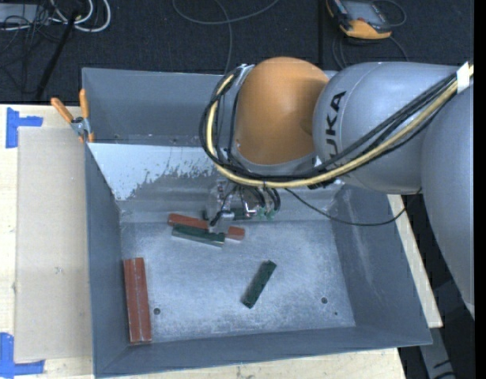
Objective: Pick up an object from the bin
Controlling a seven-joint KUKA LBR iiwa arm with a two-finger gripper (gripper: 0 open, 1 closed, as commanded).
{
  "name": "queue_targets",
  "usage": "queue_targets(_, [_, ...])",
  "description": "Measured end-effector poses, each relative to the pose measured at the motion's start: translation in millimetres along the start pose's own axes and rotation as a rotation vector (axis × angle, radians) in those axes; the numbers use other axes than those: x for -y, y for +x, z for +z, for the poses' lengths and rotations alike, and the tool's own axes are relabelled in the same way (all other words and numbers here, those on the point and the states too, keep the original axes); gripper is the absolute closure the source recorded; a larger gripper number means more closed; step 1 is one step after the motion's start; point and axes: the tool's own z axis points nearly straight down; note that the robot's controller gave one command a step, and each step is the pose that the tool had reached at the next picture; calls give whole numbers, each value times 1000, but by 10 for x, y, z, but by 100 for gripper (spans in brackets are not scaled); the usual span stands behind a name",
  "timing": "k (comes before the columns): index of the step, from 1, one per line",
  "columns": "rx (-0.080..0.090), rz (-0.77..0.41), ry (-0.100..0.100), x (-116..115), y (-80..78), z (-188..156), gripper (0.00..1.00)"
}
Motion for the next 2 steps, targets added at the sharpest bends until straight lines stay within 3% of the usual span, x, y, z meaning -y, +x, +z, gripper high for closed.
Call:
queue_targets(1, [-5, 3, 1, 8, 13, 27, 0])
queue_targets(2, [-2, 274, 0, 163, -68, 1169, 0])
